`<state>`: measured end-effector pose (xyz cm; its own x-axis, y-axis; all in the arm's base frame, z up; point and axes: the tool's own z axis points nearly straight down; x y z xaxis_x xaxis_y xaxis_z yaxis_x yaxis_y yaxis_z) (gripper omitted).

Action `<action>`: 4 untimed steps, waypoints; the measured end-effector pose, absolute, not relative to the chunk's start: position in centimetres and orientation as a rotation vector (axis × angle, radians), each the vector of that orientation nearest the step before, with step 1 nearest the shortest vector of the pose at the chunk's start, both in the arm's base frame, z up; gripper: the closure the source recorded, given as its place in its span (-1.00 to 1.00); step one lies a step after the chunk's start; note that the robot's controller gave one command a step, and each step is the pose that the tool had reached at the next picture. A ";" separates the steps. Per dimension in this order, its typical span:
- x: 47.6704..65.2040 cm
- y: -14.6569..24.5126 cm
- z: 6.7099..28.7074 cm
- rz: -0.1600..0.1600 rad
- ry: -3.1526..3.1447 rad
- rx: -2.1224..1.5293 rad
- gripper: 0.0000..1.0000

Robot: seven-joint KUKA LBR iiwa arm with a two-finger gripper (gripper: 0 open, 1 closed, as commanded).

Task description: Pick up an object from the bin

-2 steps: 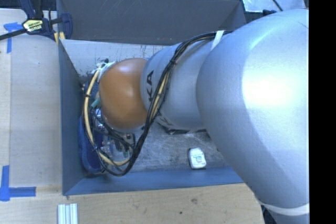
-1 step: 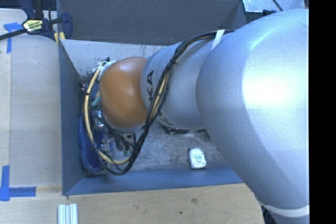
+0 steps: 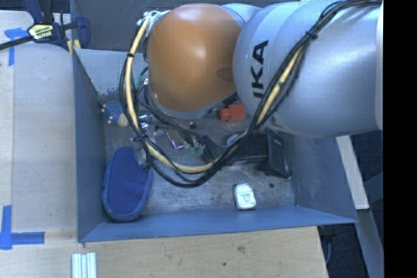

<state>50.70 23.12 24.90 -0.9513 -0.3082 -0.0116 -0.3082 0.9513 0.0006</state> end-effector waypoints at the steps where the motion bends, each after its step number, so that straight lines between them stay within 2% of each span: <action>1: 52.4 17.4 14.2 -0.002 3.020 -0.877 1.00; 2: 52.5 17.6 14.5 0.001 3.015 -0.876 -1.00; 3: 54.3 23.5 12.5 0.002 2.825 -1.364 -1.00; 4: 57.7 23.7 7.0 -0.004 2.696 -1.615 -1.00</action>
Offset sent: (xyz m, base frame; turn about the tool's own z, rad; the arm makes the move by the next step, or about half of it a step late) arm 0.0169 -0.0544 -0.1045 -0.2553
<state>57.65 23.66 6.98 -0.4721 -0.8815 0.0025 -0.8815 0.4721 -0.0014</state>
